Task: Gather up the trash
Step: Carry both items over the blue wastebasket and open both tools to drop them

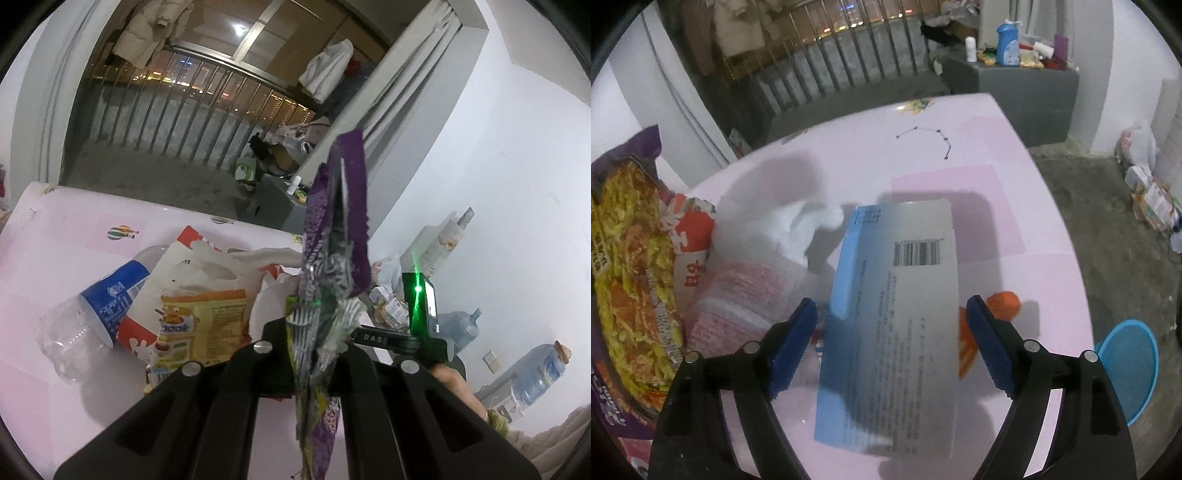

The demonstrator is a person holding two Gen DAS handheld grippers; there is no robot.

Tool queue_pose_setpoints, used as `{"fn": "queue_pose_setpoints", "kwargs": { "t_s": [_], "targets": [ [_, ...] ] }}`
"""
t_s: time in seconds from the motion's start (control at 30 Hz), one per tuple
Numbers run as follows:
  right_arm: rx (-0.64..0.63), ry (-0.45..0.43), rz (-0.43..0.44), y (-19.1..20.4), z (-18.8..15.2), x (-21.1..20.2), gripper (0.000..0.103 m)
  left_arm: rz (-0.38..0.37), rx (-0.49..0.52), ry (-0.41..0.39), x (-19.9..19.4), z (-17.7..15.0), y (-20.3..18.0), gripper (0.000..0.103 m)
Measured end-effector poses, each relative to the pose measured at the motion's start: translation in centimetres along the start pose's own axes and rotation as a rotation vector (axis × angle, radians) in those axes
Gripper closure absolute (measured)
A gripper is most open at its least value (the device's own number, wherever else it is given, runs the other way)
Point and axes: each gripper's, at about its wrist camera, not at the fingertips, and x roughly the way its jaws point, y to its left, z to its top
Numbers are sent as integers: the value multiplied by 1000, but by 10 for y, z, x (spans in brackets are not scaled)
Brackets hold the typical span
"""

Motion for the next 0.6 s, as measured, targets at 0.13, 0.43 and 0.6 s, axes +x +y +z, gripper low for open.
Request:
{"fn": "queue_pose_setpoints", "kwargs": {
  "t_s": [0.13, 0.43, 0.6],
  "targets": [
    [21, 17, 18, -5, -9, 0, 33, 3, -8, 5, -6, -3, 0, 101],
    [67, 3, -12, -22, -51, -35, 35, -3, -18, 6, -13, -7, 0, 101],
    [142, -39, 34, -36, -73, -59, 38, -14, 2, -13, -29, -4, -15, 102]
  ]
}}
